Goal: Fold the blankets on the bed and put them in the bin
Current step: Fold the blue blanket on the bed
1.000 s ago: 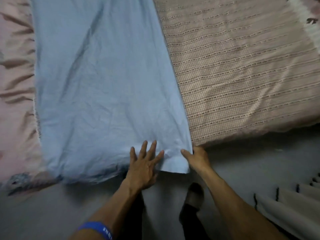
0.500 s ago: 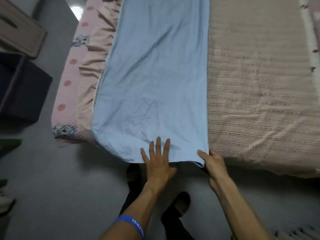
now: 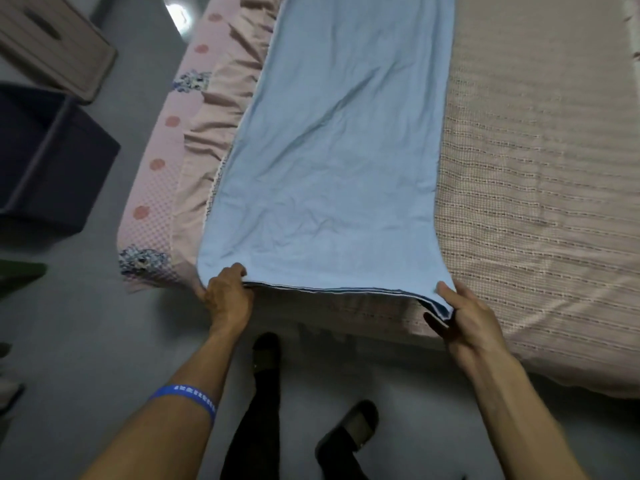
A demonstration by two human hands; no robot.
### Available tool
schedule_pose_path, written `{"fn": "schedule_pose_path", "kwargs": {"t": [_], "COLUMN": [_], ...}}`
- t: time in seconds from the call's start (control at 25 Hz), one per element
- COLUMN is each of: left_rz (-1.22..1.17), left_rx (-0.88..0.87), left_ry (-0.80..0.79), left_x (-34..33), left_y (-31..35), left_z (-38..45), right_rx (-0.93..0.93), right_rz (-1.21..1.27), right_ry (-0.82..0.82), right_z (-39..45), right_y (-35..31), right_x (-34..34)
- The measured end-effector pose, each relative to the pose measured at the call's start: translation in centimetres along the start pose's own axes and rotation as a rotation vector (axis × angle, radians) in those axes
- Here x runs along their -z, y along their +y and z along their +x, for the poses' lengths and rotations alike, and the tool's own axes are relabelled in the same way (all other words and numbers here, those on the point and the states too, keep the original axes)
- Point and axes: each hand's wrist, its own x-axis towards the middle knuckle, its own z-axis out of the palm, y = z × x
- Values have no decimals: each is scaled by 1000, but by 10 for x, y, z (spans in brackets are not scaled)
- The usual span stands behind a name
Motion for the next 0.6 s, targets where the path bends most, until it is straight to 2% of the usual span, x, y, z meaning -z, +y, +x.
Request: {"fn": "schedule_pose_path", "kwargs": {"t": [0.16, 0.28, 0.36, 0.48, 0.6], "left_rz": [117, 193, 171, 154, 212], "left_rx": [-87, -185, -259, -385, -496], "left_ry": [38, 105, 105, -6, -172], "left_x": [38, 71, 88, 103, 96], "left_y": [-24, -5, 15, 59, 86], "left_z": [42, 100, 153, 231, 304], "right_rx": [100, 151, 116, 69, 119], "right_rz": [4, -50, -65, -158, -327], "right_ry": [88, 131, 193, 252, 311], "right_z": [20, 56, 89, 143, 203], "right_y": [-32, -74, -98, -121, -121], "right_x": [-32, -73, -97, -117, -131]}}
